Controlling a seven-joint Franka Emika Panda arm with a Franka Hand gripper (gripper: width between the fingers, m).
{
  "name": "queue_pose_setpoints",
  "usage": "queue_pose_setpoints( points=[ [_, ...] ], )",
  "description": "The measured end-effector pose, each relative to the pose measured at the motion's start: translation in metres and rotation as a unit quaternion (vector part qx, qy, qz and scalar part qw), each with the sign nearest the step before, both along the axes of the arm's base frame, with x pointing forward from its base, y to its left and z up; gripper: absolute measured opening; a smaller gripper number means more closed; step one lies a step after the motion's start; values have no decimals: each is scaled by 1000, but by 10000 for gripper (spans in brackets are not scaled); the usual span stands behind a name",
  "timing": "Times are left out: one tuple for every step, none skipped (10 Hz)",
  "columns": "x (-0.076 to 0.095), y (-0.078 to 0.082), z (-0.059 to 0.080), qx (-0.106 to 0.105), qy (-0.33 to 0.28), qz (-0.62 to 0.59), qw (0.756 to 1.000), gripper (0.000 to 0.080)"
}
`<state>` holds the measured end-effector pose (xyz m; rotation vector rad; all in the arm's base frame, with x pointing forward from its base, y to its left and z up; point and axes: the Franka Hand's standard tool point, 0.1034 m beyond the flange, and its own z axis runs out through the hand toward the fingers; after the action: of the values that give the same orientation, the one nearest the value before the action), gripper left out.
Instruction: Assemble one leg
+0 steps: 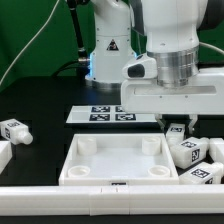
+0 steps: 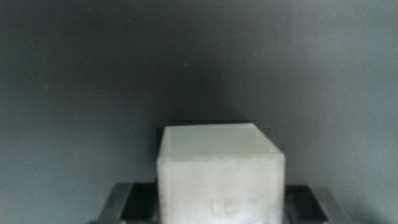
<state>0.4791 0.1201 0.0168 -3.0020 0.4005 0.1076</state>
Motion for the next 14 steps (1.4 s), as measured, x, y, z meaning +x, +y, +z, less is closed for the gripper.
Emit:
queue_pose_setpoints(
  points=[
    [-7, -2, 6, 0, -5, 39, 999, 281],
    [-12, -4, 11, 1, -8, 87, 996, 281],
    [-13, -8, 15, 3, -7, 126, 992, 281],
    [-11, -11, 21, 3, -7, 127, 992, 281],
    [-11, -9, 19, 3, -8, 128, 992, 281],
    [-12, -10, 17, 5, -11, 166, 986, 282],
    [-12, -10, 17, 7, -14, 192, 981, 282],
    [-12, -12, 17, 10, -24, 258, 966, 282],
    [-11, -19, 14, 9, -53, 356, 933, 282],
    [-13, -23, 14, 5, -65, 448, 892, 282],
    [-13, -22, 16, 1, -70, 519, 852, 282],
    [-14, -19, 19, -2, -67, 556, 829, 282],
    [-13, -15, 22, -9, -70, 609, 790, 282],
    [-13, -17, 21, -8, -71, 632, 772, 282]
  ],
)
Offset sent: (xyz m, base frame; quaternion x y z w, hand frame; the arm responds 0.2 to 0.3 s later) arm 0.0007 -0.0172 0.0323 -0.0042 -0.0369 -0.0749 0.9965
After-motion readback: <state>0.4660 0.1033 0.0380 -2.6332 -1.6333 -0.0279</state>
